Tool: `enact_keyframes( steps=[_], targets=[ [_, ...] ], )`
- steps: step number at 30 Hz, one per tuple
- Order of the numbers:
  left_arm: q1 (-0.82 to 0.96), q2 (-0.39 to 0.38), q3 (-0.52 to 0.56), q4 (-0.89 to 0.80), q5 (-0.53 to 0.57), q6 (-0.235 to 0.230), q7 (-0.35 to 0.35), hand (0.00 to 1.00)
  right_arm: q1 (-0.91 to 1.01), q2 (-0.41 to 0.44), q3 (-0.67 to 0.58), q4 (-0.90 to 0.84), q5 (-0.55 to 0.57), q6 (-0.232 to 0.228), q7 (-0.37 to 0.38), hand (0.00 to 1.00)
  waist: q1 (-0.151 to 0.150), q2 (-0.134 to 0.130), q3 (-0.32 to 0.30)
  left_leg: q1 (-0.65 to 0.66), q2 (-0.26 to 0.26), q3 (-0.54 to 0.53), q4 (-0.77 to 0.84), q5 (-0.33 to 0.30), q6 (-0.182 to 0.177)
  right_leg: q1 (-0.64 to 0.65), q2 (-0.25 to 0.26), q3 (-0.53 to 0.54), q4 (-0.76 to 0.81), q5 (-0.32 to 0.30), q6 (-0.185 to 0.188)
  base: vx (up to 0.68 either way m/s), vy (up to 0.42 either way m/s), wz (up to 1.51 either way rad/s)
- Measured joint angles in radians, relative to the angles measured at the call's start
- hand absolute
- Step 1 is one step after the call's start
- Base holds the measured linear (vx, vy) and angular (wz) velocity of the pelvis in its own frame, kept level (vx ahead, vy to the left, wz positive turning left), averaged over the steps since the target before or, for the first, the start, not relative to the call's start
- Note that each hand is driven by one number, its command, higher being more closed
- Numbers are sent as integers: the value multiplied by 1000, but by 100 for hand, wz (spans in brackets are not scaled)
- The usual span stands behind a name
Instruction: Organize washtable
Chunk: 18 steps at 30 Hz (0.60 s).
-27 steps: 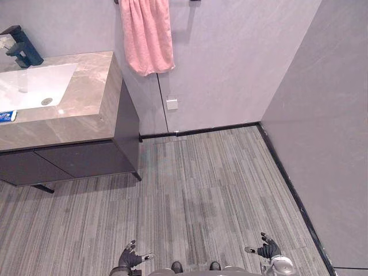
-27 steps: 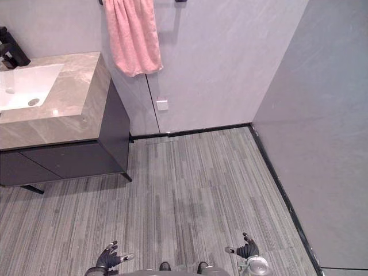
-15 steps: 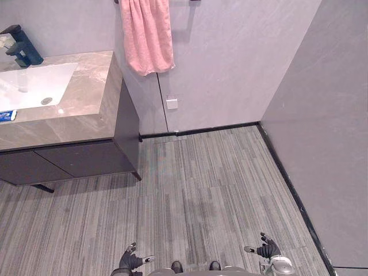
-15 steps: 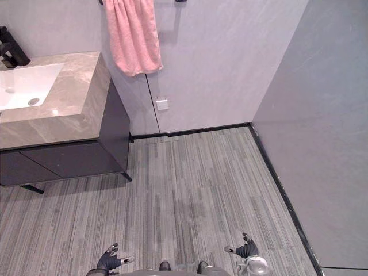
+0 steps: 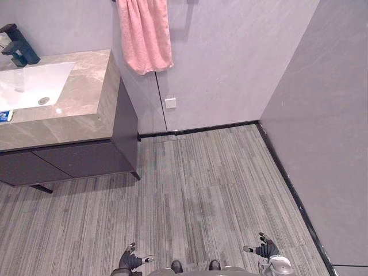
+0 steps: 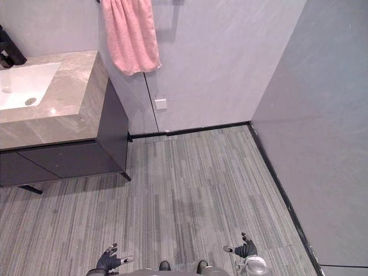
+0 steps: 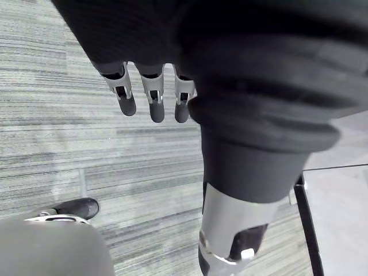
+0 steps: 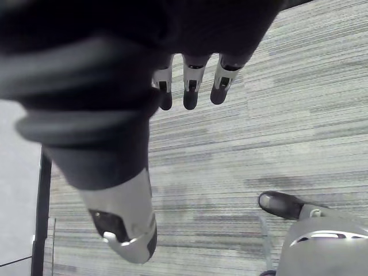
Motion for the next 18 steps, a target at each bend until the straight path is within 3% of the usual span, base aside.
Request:
enact_keyframes(
  steps=[10,14,18],
  targets=[
    [-3,3,10,-3,-2,0,1,0,-12,-1,-14,-1,1,3,0,0,4,-4,1,-21,3,59,0,-7,9,-33,5,37,-5,1,1,0,-26,-12],
    [-7,4,13,-4,-2,1,1,0,-22,-1,-14,-2,1,7,0,0,9,-10,4,-64,13,107,62,-64,32,-73,7,80,10,0,2,22,-8,-34],
    [-12,6,18,-26,-20,1,2,0,-22,-4,-18,-3,0,22,0,0,22,-3,7,-112,22,139,162,-142,46,-150,-6,100,137,-64,39,72,37,-30]
  ],
)
